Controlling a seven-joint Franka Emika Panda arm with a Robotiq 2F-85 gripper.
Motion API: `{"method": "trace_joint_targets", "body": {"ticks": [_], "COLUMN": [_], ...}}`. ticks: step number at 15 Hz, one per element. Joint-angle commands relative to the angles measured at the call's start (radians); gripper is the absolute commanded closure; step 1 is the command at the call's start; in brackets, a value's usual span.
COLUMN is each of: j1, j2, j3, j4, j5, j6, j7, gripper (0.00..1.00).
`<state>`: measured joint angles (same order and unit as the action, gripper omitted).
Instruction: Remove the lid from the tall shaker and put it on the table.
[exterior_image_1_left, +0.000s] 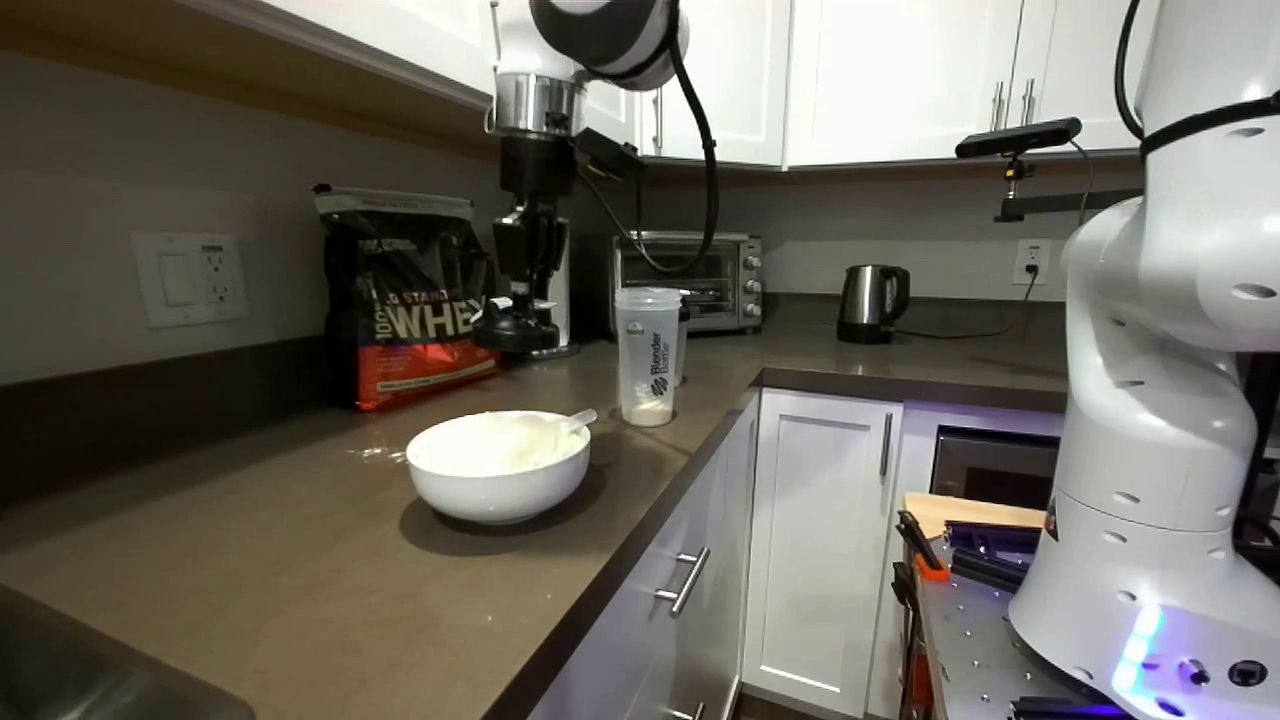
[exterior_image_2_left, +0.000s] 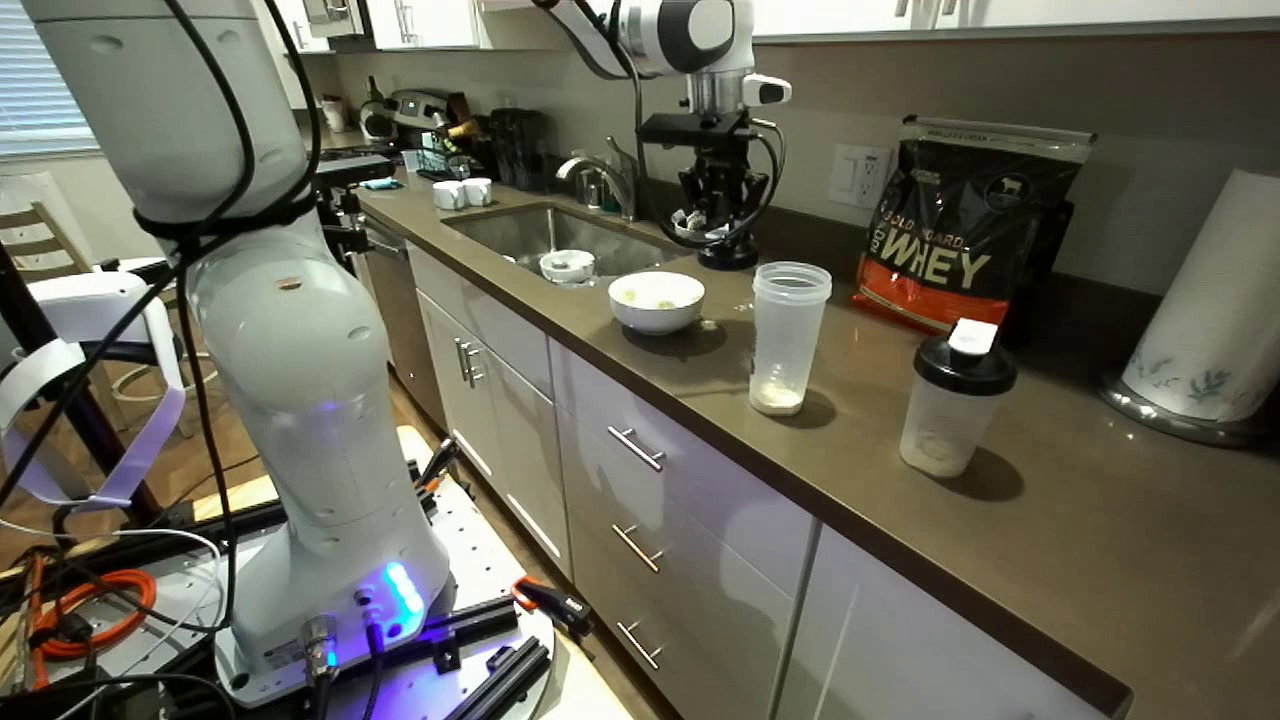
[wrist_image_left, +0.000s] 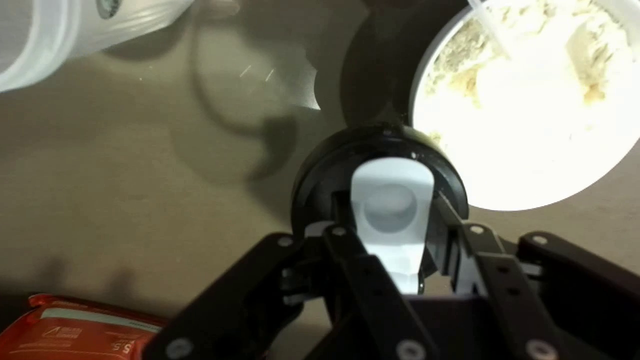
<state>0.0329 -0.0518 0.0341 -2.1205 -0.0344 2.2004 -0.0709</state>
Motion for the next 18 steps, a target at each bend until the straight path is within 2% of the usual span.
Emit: {"method": "trace_joint_targets", "body": {"ticks": [1, 11, 18], "j1": [0.022, 0.032, 0.026], "j2": [0.007, 0.076, 0.132], "j3": [0.026, 0.027, 0.006], "j4": [-0.022, 0.018, 0.033], "j5": [-0.018, -0.064, -0.107], "j6": [0.033, 0.052, 0.131], "j7": [0.064, 0.087, 0.100], "gripper": [0.87, 0.87, 0.87]}}
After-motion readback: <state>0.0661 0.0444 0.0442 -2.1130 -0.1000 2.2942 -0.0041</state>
